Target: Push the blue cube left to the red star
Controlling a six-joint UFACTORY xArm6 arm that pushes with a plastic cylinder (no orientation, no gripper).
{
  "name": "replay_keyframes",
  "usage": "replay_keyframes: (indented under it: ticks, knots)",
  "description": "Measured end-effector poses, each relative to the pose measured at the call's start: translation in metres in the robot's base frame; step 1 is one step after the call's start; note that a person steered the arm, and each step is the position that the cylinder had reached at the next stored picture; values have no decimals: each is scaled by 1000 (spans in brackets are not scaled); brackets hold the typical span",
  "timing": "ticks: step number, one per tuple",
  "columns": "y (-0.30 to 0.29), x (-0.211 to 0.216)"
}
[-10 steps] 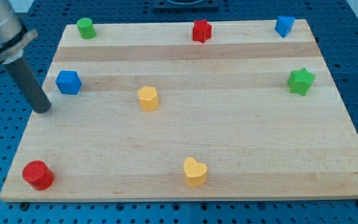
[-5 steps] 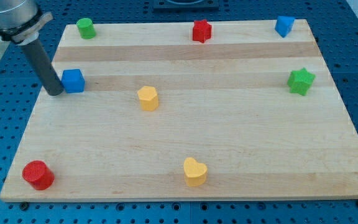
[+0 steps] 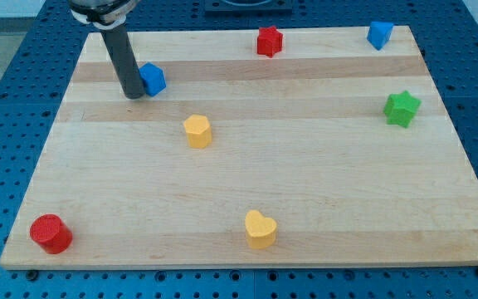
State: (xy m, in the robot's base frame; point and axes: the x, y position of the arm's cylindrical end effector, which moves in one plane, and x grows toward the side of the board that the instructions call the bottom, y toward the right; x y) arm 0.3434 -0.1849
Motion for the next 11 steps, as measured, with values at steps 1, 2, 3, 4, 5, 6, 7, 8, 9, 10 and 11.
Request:
replay_keyframes:
  ticks: [1,2,3,4,5,6,7,8,9,10,11]
  knots:
    - [5,-11]
    - [9,-33]
    - [9,-49]
    - [17,-51]
    - [31,-51]
    - [48,-51]
    - [70,-51]
    - [91,-51]
    - [113,-52]
    - [138,-54]
    - [164,-58]
